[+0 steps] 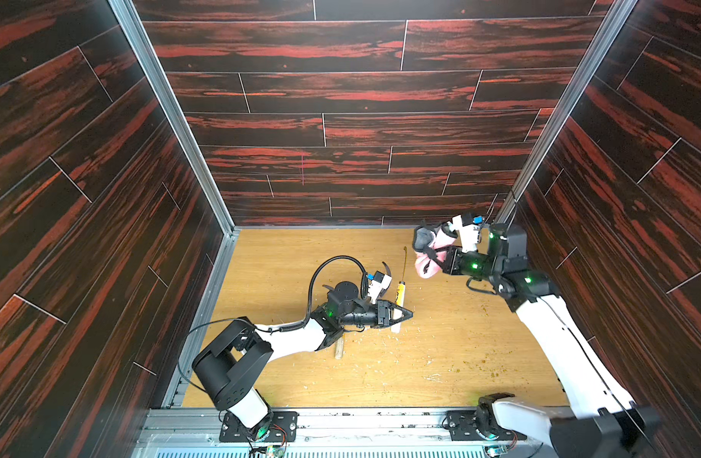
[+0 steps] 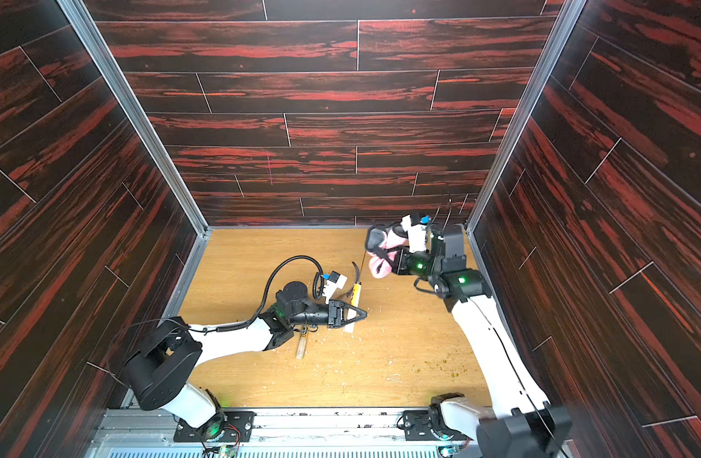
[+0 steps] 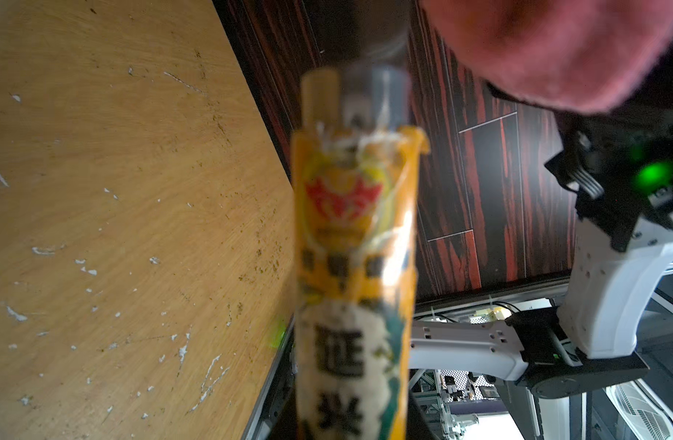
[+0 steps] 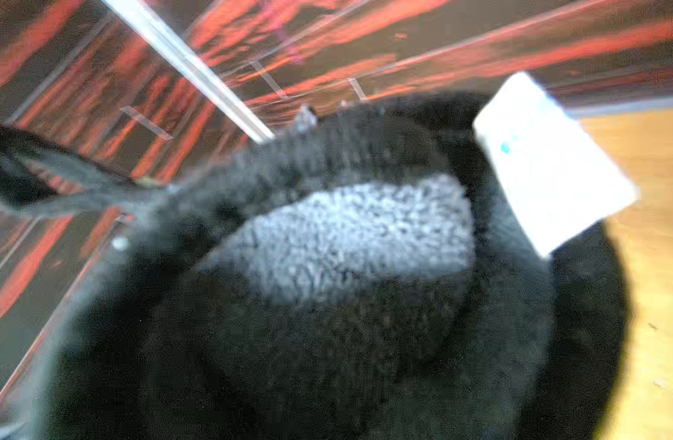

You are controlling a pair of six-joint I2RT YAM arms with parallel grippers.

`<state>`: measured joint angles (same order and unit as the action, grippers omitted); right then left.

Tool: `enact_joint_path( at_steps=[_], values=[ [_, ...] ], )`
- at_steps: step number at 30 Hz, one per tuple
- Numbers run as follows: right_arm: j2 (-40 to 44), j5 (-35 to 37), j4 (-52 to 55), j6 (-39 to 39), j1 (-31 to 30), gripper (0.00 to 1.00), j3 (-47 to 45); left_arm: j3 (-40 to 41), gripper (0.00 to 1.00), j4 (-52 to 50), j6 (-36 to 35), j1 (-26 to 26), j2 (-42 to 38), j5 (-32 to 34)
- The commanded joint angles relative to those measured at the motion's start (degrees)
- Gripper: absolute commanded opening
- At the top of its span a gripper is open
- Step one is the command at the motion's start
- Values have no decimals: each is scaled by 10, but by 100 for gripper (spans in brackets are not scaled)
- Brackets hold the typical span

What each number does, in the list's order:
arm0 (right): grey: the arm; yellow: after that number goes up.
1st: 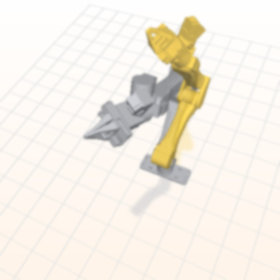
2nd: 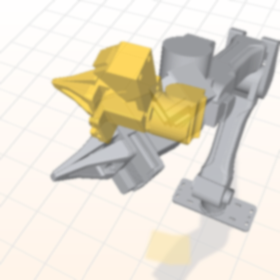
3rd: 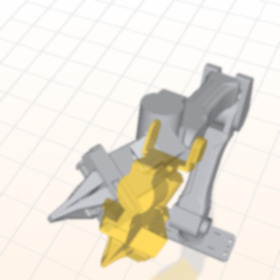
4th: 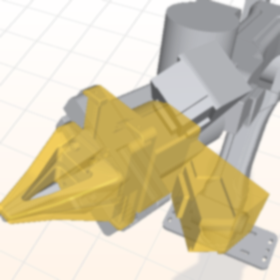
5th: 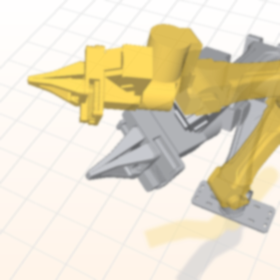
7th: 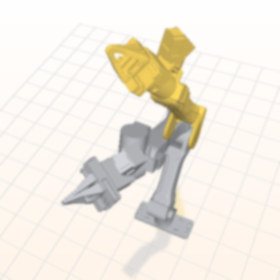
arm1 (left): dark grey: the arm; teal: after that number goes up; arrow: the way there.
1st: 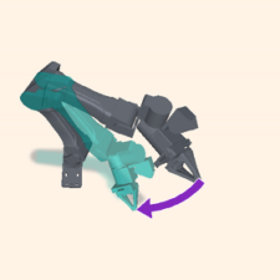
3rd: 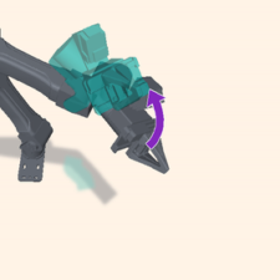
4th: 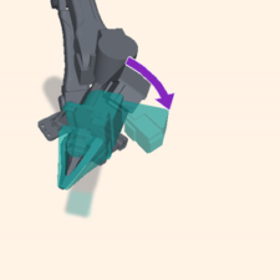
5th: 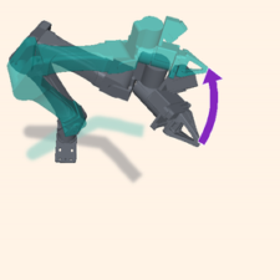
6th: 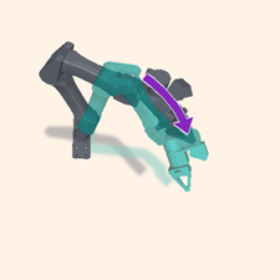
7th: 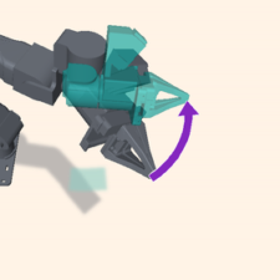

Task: Wipe small sickles with rags
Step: Wipe the small sickle.

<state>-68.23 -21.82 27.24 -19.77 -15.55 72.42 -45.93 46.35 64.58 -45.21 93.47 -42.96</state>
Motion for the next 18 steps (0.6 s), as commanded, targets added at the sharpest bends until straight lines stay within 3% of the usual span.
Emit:
enact_joint_path(
  at_steps=[1,8,18],
  values=[
    [-28,8,20,-3,-31,1,4,-24,0,50,11,0,6,-2],
    [-96,14,-6,-12,-60,1,8,-19,0,27,-1,-1,-18,1],
    [-185,44,1,11,-59,0,55,-33,0,-99,-84,-12,-60,-1]
  ],
)
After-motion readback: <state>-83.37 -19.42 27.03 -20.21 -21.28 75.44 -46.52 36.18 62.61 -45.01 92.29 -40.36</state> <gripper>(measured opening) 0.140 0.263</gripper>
